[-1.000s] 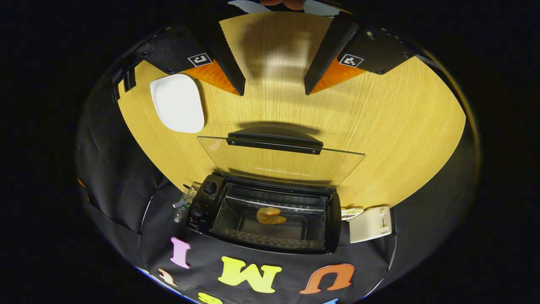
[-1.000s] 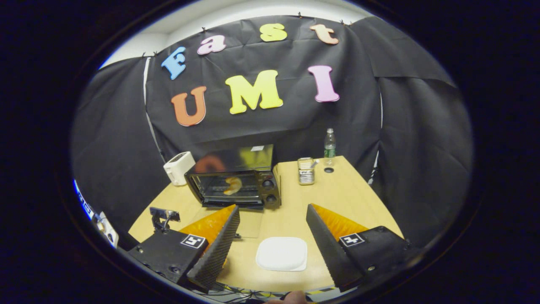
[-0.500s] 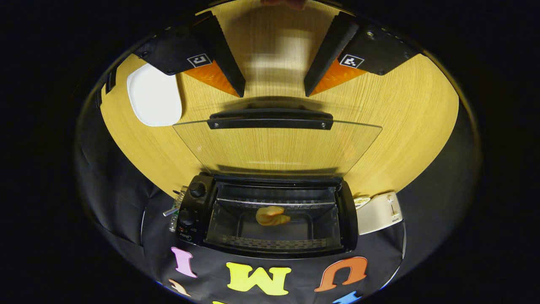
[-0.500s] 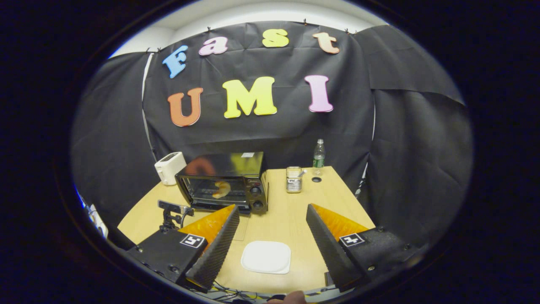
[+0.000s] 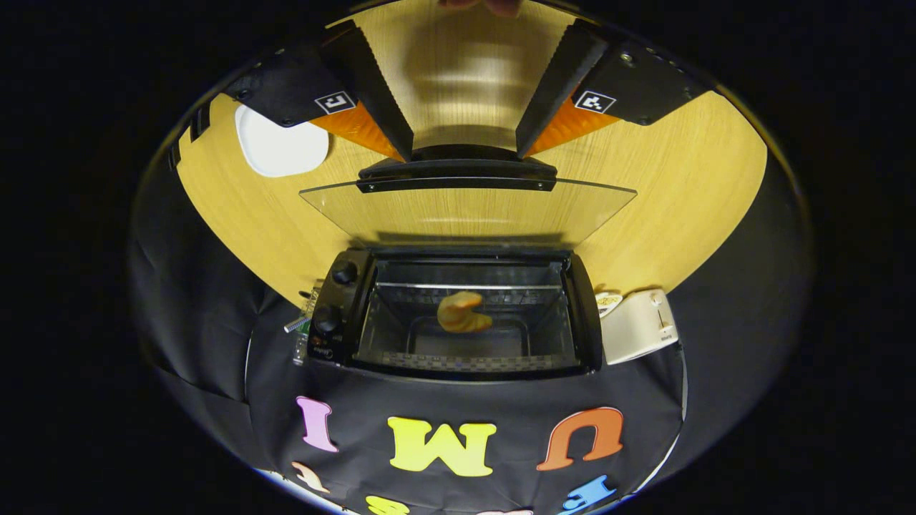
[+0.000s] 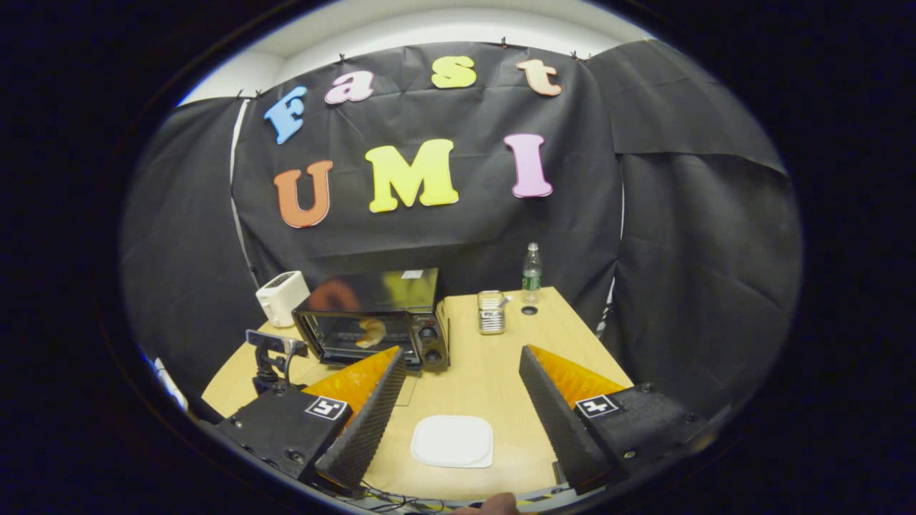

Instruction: Open the electric oven with the left hand, put the food in, and close the electric oven.

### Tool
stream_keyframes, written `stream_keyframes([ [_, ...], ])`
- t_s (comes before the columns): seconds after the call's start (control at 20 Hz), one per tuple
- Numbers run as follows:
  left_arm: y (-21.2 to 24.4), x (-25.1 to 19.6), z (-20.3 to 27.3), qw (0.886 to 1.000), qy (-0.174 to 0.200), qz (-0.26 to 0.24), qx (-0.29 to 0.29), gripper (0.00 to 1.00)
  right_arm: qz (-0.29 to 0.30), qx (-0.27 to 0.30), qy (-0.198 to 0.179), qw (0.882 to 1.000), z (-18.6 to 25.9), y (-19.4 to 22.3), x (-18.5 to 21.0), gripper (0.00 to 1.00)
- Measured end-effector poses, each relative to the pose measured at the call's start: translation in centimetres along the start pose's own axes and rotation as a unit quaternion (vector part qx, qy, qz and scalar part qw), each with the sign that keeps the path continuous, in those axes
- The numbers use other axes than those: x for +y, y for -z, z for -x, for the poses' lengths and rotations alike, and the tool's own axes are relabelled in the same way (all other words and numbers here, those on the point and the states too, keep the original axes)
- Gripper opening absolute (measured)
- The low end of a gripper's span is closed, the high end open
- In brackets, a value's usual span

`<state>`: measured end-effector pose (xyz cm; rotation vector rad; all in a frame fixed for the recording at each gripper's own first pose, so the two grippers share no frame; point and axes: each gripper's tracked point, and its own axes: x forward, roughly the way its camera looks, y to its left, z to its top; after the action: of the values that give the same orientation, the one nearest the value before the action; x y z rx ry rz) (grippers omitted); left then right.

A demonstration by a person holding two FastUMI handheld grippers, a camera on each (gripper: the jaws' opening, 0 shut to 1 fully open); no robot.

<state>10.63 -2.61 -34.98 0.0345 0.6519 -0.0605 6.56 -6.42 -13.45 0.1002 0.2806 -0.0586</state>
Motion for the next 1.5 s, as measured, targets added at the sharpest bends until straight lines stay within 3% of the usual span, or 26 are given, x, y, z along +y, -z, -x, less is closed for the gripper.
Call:
stream_keyframes([
  [0.25, -7.4, -0.2, 0.7, 0.997, 0.012, -0.029, -0.077, 0.95, 0.001, -0.016, -0.008, 1.000, 1.0, -1.1, 1.0, 0.97],
  [0.4, -11.9, -0.2, 2.9, 0.992, 0.018, -0.021, -0.121, 0.95, 0.005, -0.036, -0.013, 0.999, 1.7, -2.6, 2.0, 0.97],
  [0.8, -21.5, 3.2, 15.1, 0.969, 0.003, 0.001, -0.248, 0.95, 0.022, -0.085, -0.050, 0.995, 4.3, -5.5, 7.5, 0.97],
  [1.15, -21.8, 5.8, 23.4, 0.958, 0.010, 0.024, -0.285, 0.93, 0.016, -0.079, -0.036, 0.996, 8.0, -4.7, 10.0, 0.97],
  [1.5, -19.2, 4.8, 30.0, 0.955, -0.004, 0.038, -0.293, 0.93, 0.012, -0.088, -0.037, 0.995, 11.5, -4.4, 8.8, 0.97],
])
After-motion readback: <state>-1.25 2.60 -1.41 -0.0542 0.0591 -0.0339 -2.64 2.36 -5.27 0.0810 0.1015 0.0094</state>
